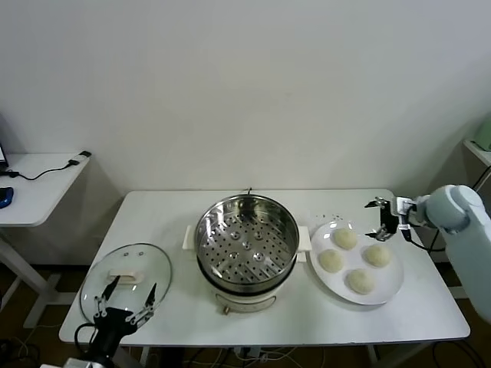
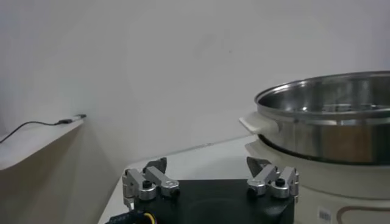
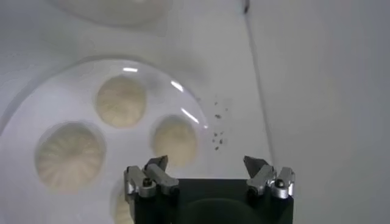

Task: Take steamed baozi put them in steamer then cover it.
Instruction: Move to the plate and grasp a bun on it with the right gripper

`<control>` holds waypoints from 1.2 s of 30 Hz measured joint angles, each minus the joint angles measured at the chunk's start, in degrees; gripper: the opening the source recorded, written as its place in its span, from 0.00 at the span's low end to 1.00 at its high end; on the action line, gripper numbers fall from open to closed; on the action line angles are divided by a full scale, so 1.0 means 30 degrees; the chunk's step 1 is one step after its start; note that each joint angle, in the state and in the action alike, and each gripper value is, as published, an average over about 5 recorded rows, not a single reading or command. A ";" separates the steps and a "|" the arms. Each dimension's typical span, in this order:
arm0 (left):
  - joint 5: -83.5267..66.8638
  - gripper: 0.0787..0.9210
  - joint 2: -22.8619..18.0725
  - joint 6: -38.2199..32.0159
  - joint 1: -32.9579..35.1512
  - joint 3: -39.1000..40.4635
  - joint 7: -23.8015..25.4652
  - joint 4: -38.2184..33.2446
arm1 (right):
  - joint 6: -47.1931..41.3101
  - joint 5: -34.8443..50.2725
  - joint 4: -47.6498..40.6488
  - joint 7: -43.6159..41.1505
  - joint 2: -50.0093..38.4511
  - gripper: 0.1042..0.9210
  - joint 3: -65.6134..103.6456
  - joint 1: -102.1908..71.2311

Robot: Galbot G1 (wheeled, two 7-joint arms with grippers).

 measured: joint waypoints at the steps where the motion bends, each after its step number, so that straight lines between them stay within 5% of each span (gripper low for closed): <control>1: -0.0002 0.88 -0.0026 -0.0018 0.0057 -0.0032 -0.0018 -0.0012 | 0.0187 -0.0324 -0.0471 -0.0087 0.0263 0.88 -0.0231 0.0327; 14: -0.0199 0.88 -0.0328 -0.0029 0.0262 -0.0309 -0.0097 -0.0087 | 0.1849 -0.3064 -0.4898 -0.0707 0.3135 0.88 -0.1769 0.2320; 36: -0.0462 0.88 -0.0354 0.0006 0.0160 -0.0427 -0.0088 0.0097 | 0.2565 -0.5247 -0.7064 0.0092 0.4596 0.88 -0.1519 0.2477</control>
